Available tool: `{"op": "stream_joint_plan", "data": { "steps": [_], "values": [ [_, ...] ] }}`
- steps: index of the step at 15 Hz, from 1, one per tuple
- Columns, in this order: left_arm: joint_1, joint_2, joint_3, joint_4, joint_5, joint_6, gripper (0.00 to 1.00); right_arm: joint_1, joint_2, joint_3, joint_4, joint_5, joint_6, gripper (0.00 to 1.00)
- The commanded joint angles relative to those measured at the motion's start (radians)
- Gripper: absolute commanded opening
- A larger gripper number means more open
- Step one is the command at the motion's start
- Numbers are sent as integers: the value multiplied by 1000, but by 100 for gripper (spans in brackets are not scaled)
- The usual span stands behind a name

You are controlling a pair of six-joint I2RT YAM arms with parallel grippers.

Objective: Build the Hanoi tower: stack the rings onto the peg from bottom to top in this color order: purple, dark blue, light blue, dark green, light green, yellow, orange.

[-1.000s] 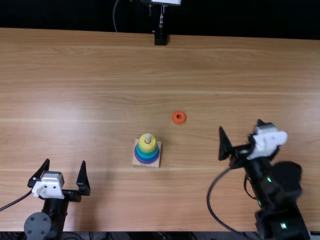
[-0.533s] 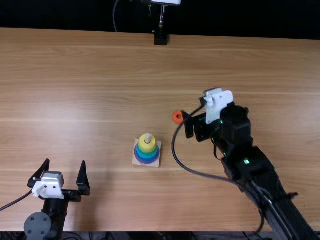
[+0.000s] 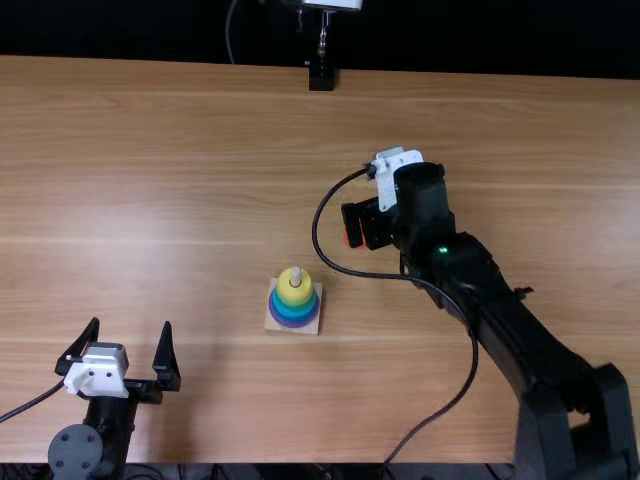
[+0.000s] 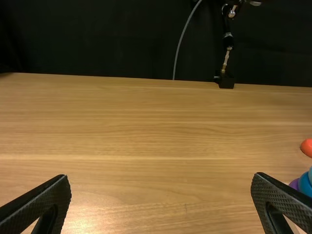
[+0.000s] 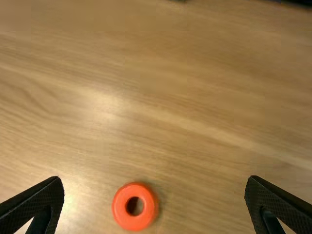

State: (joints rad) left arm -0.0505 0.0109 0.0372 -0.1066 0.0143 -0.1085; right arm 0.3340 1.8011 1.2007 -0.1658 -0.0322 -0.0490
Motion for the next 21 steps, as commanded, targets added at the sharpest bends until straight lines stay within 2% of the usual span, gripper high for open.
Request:
{"op": "stream_joint_plan", "data": {
  "steps": [1, 5, 11, 16, 21],
  "values": [
    [12, -11, -37, -4, -3, 7, 100, 14, 50, 60, -25, 12, 7, 100],
    [12, -11, -37, -4, -3, 7, 100, 16, 141, 115, -113, 12, 5, 100],
    [12, -11, -37, -4, -3, 7, 100, 50, 204, 146, -148, 12, 3, 100],
    [12, -11, -37, -4, -3, 7, 100, 62, 264, 231, -288, 14, 7, 100],
    [12, -11, -37, -4, -3, 7, 100, 66, 311, 255, -303, 16, 9, 100]
  ]
}}
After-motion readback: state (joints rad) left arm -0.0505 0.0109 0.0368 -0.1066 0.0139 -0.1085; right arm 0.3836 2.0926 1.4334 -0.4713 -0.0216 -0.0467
